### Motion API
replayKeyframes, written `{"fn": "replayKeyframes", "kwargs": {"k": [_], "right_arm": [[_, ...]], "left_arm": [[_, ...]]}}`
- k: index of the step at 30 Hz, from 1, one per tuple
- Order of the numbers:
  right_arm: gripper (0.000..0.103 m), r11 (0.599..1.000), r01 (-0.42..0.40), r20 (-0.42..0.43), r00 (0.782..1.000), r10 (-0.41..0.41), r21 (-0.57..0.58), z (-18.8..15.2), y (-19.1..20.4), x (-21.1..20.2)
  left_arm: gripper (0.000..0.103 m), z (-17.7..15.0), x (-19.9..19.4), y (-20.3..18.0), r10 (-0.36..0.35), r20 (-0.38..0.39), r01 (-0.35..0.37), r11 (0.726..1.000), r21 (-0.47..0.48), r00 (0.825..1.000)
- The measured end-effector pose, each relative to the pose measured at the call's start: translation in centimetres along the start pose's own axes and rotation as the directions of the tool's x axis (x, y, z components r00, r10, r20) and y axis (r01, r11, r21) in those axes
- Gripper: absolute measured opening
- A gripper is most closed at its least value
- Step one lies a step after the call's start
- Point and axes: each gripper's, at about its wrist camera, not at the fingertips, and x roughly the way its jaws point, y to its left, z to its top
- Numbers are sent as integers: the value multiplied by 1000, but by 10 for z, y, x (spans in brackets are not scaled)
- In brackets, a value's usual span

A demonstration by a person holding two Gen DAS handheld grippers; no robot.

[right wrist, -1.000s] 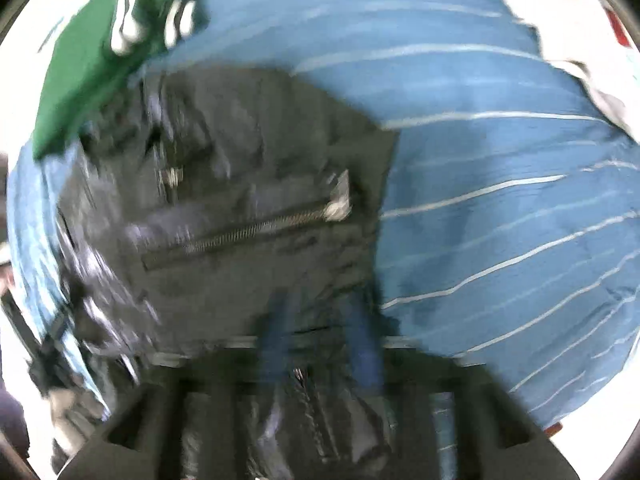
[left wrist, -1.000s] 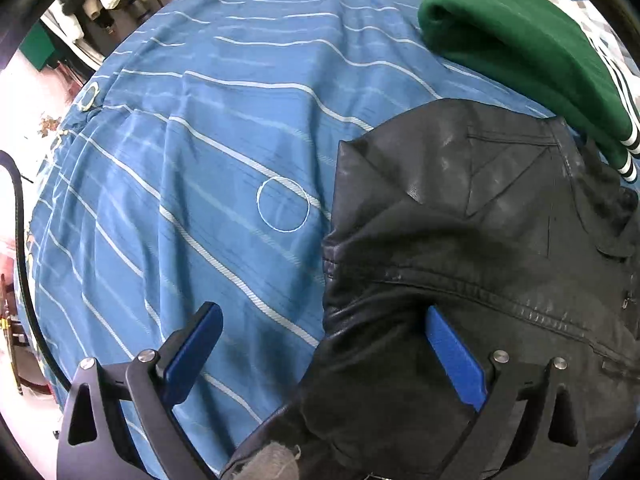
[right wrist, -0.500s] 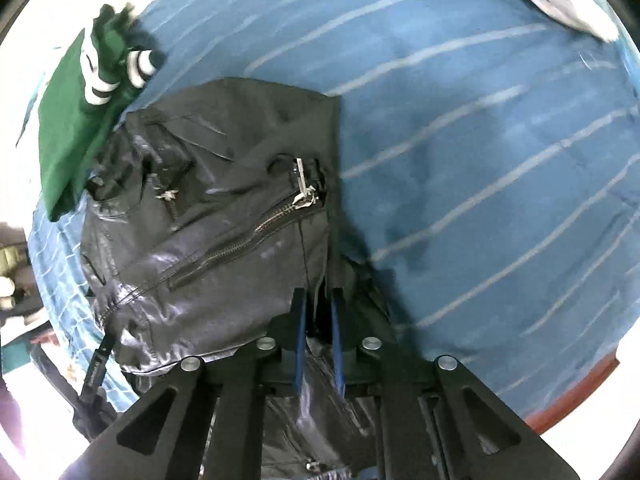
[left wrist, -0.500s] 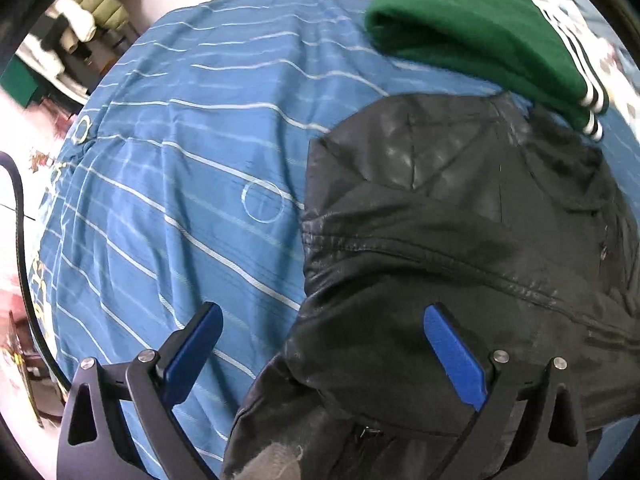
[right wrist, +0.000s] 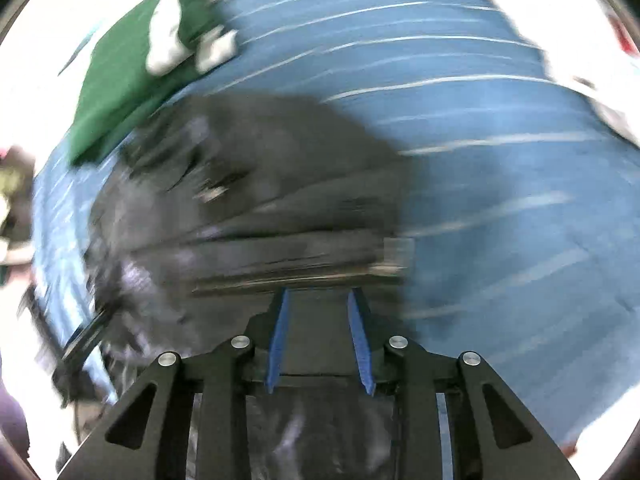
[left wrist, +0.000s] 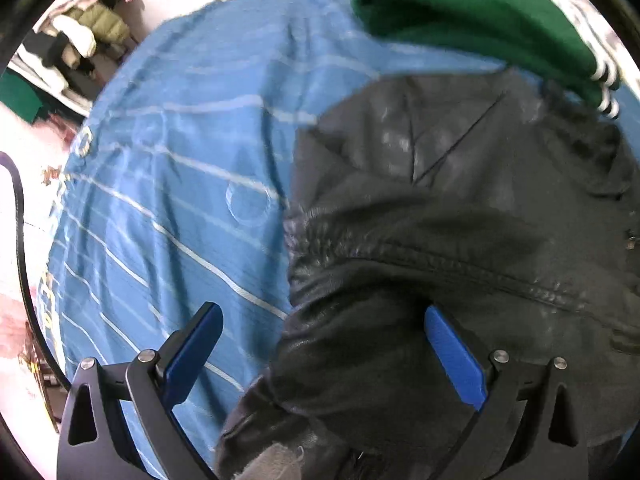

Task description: Fold large clothes

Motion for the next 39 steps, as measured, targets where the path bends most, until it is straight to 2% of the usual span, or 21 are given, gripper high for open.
{"fn": "replayKeyframes", "kwargs": {"k": [2,3,5,6,9,11,13,15,16,17,19,21,22,25,27,28,30,33,35,36,39], "right_arm": [[31,998,-15,-62,998,11,-68,3,18,30],[30,995,18,-98,995,-28,-95,6,26,49],[16,987,103,-120,986,-118,-123,9,36,78],[16,983,128,-124,982,-145,-135,11,37,87],[10,973,184,-117,973,-201,-138,14,47,87],[10,969,223,-107,966,-234,-105,15,51,74],[16,992,126,-83,988,-128,-24,18,43,47],[29,996,92,-76,993,-90,11,20,26,28],[45,997,71,-86,994,-69,23,22,15,23],[56,998,56,-92,994,-53,32,24,3,20],[57,998,48,-96,994,-44,40,27,-26,15],[57,999,35,-116,993,-31,29,30,-50,16],[57,999,35,-128,991,-32,19,29,-58,18],[58,998,47,-146,988,-52,-41,32,-69,19],[64,990,84,-146,984,-100,-115,31,-80,14],[71,981,106,-141,981,-130,-165,31,-83,13],[72,963,133,-138,976,-168,-233,27,-100,6],[72,942,137,-148,971,-190,-307,21,-119,5],[72,938,132,-164,968,-192,-321,19,-132,5],[72,939,129,-176,966,-192,-318,18,-140,5],[72,951,116,-206,962,-179,-285,21,-165,5]], "left_arm": [[103,0,8,4,-17,0,17,1000,-13,1000],[103,0,10,4,-26,-2,26,1000,-17,1000],[103,1,11,6,-50,-3,50,998,-29,999],[103,2,12,6,-55,0,55,998,-25,999],[103,1,13,5,-73,38,74,997,-12,997],[103,-3,14,3,-83,96,86,996,-23,992],[103,-6,12,-2,-79,118,84,996,-37,990],[103,-4,10,-3,-71,100,76,996,-52,992],[103,-4,7,-5,-63,89,69,996,-60,994],[103,-3,3,-5,-42,70,48,996,-78,997],[103,-3,-7,-7,12,67,-4,994,-113,998],[103,-12,-27,-14,109,64,-100,986,-132,992],[103,-17,-36,-19,157,60,-148,980,-137,986],[103,-47,-73,-38,312,75,-300,944,-136,947],[103,-76,-97,-60,413,74,-404,908,-113,908],[103,-94,-107,-75,467,64,-462,883,-86,882],[103,-133,-122,-108,551,53,-550,835,-32,833],[103,-193,-135,-161,614,20,-614,787,57,789],[103,-228,-141,-198,635,7,-630,765,130,772],[103,-241,-144,-212,636,-3,-629,762,154,771],[103,-282,-149,-259,618,-36,-595,770,228,786]]}}
